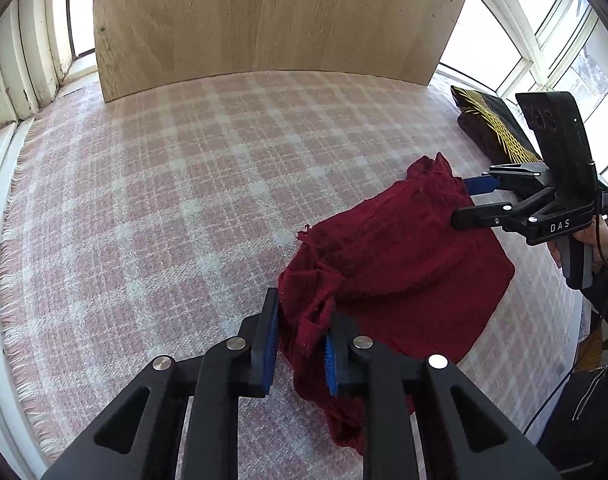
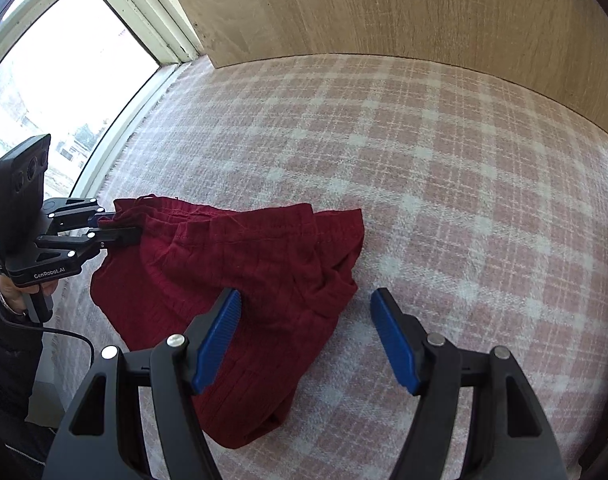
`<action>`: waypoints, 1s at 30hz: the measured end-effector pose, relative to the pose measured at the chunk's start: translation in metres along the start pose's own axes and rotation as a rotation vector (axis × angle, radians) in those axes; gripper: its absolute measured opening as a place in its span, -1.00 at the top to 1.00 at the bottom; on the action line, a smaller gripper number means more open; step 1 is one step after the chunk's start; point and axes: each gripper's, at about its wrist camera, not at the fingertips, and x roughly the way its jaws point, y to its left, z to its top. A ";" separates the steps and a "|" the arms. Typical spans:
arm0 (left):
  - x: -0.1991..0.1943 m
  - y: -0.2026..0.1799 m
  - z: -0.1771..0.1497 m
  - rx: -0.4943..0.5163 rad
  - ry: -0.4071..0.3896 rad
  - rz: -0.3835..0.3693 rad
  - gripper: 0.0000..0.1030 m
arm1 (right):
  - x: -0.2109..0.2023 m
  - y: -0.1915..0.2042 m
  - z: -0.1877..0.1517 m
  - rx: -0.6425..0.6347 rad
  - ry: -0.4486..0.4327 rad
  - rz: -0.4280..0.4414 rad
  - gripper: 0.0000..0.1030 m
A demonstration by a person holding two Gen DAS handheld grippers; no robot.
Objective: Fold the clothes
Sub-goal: 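Lift the folded shirt with the right tool while the left tool grips its corner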
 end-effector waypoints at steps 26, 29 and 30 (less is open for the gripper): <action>-0.060 -0.034 -0.032 0.044 -0.115 0.035 0.70 | -0.066 0.064 -0.040 -0.190 -0.186 -0.053 0.66; -0.086 -0.054 -0.046 0.067 -0.140 0.028 0.70 | -0.096 0.082 -0.061 -0.219 -0.233 -0.075 0.66; -0.093 -0.058 -0.049 0.064 -0.146 0.017 0.70 | -0.104 0.084 -0.067 -0.211 -0.243 -0.077 0.66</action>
